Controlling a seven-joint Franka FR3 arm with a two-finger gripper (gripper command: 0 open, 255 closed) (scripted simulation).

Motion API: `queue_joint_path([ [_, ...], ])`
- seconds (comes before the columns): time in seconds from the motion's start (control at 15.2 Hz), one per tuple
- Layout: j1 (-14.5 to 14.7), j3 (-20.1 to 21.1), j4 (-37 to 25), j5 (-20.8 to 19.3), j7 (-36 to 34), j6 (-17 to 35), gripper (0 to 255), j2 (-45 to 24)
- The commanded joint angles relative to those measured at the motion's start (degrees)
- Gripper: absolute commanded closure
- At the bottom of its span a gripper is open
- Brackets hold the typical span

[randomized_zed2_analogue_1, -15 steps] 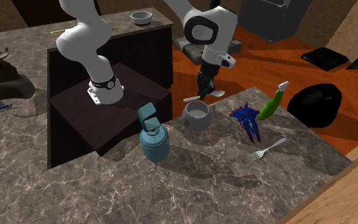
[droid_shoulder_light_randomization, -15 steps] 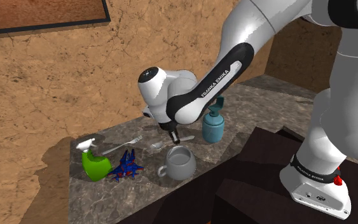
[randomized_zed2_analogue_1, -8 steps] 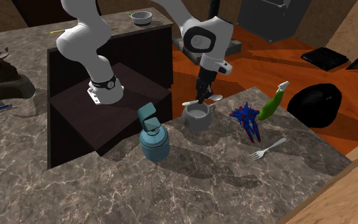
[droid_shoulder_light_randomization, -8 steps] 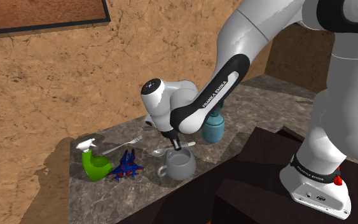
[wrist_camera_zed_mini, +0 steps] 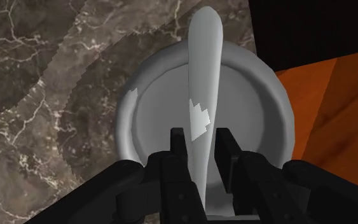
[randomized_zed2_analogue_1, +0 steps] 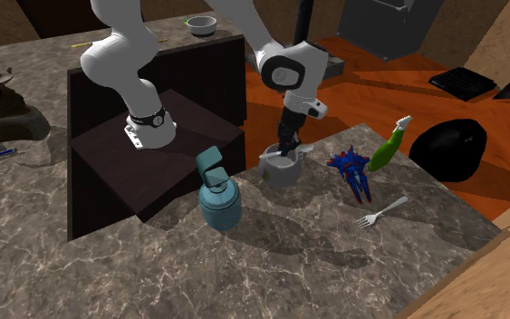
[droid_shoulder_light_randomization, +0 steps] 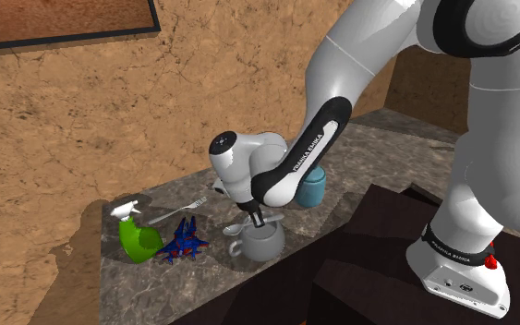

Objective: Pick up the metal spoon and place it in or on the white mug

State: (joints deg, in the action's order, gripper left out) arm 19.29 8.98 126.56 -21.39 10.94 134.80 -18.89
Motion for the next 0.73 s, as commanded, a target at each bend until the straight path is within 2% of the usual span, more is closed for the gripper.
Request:
queue_joint_path([
  [0.0,0.1,-0.1,0.0,-0.3,-0.4,0.6,255,-0.6],
  [0.4,0.1,-0.1,0.0,-0.3,-0.4,0.6,255,-0.6],
  [0.46,0.1,-0.1,0.0,-0.3,-0.4,0.6,0,-0.6],
  [0.66,0.1,-0.1,0.0,-0.3,-0.4,0.6,0,-0.6],
])
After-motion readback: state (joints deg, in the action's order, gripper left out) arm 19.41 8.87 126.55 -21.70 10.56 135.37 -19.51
